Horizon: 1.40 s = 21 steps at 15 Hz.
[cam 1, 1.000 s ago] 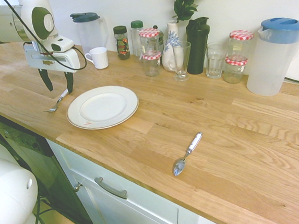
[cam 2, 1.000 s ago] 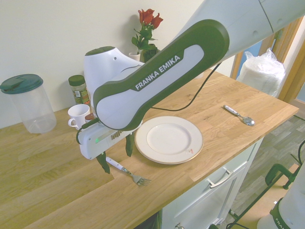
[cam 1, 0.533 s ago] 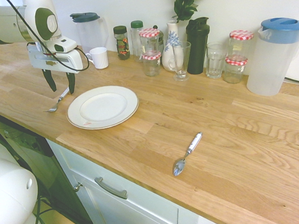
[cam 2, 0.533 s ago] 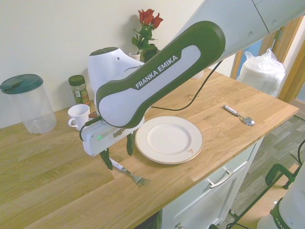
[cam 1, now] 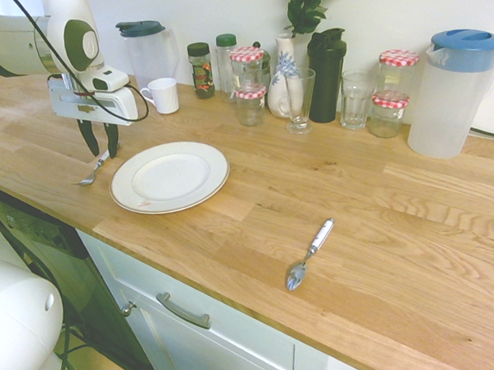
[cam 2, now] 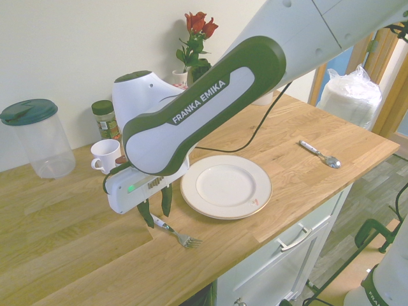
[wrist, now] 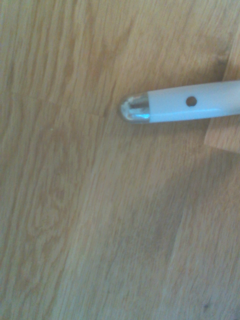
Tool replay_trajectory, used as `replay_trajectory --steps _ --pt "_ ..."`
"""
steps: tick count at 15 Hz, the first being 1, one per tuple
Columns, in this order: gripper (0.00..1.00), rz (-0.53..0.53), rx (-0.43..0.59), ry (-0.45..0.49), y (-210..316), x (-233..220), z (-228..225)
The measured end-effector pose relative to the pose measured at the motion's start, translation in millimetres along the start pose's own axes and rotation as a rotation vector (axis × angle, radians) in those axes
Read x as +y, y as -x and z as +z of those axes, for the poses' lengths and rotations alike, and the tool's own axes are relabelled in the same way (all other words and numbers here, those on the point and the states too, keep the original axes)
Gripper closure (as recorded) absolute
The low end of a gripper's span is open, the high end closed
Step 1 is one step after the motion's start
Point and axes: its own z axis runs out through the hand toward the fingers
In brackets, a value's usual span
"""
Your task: Put the fork into the plate
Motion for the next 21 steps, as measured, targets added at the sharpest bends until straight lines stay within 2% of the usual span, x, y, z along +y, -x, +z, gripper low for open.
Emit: replay_trajectory --steps 14,17,21 --pt "1.0 0.005 0.013 0.045 2.6 -8.9 3.8" --pt "1.0 0.014 0.03 0.032 -0.3 -7.0 -14.0" --pt "1.0 0.058 0.053 -0.016 -15.0 12.9 -61.4"
